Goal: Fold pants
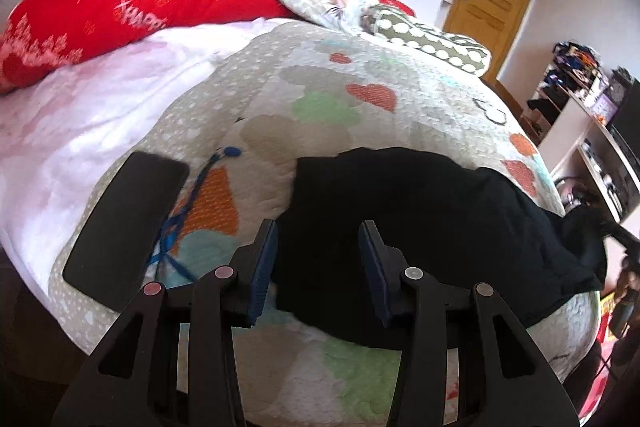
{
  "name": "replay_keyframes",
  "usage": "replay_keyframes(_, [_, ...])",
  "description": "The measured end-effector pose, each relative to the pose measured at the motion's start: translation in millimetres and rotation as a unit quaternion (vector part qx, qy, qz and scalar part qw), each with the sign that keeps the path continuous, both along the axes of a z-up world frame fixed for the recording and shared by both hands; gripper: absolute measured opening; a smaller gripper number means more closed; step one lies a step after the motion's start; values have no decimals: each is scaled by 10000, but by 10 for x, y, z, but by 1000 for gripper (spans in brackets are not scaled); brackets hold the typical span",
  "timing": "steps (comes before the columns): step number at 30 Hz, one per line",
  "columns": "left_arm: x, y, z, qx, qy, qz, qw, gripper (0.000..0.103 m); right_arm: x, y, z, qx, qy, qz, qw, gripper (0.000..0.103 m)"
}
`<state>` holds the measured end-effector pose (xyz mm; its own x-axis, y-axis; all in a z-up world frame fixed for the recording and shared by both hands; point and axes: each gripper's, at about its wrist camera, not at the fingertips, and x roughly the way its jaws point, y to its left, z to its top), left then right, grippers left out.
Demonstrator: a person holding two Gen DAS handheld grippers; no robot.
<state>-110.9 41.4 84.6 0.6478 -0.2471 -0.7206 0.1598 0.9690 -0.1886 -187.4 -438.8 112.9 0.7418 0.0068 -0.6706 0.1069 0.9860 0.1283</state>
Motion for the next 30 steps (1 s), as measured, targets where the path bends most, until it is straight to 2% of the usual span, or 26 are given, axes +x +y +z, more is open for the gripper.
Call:
replay_keyframes(2, [14, 38, -59, -72, 83, 51, 9999, 42, -56, -227, -5, 84, 50, -426, 9990, 15])
replay_keyframes(5, [36, 28, -167, -110, 258, 58, 9996, 42, 33, -360, -267, 127, 300, -754, 9966, 15])
replay_keyframes(7, [33, 7, -207, -55, 334, 46, 9994, 42, 164, -375, -500, -54, 744, -976, 9924, 22])
replay_keyframes(8, [24, 10, -205, -43, 338, 29, 9994, 42, 172, -382, -566, -98, 883, -1033, 9907, 32])
replay_keyframes(10, [14, 58, -165, -46, 277, 25, 9996, 46, 104, -357, -496, -168, 706, -1169, 9905, 36])
replay_keyframes(11, [21, 91, -142, -51, 243, 61, 9997, 55, 68, -328, -426, -216, 647, -1195, 9905, 40])
replay_keyframes(13, [88, 169, -107, -113, 210, 191, 9995, 66, 21, -236, -266, -349, 443, -1191, 9913, 42])
replay_keyframes(14, [123, 186, -104, -140, 238, 206, 9994, 67, 0, -164, -182, -381, 306, -1108, 9926, 44])
replay_keyframes(17, [290, 164, -141, -138, 366, 157, 9991, 67, -7, 272, 28, -93, -106, -301, 9994, 46])
replay_keyframes(20, [502, 102, -247, 18, 573, 138, 9983, 67, 76, 804, 42, 380, -227, 777, 9960, 46])
replay_keyframes(23, [703, 65, -347, 39, 699, 123, 9975, 67, 180, 1569, -69, 475, -194, 2006, 9783, 46])
replay_keyframes(27, [876, -16, -365, 143, 622, -82, 9979, 65, 285, 2429, -268, 331, -50, 3084, 9507, 46])
replay_keyframes(28, [902, -43, -361, 199, 582, -154, 9980, 55, 301, 2597, -302, 274, -61, 3278, 9443, 46])
replay_keyframes(29, [936, -68, -361, 186, 601, -262, 9977, 37, 306, 2728, -326, 210, -71, 3393, 9404, 46])
replay_keyframes(30, [973, -92, -352, 146, 650, -359, 9971, 30, 330, 2904, -354, 111, -75, 3530, 9355, 46])
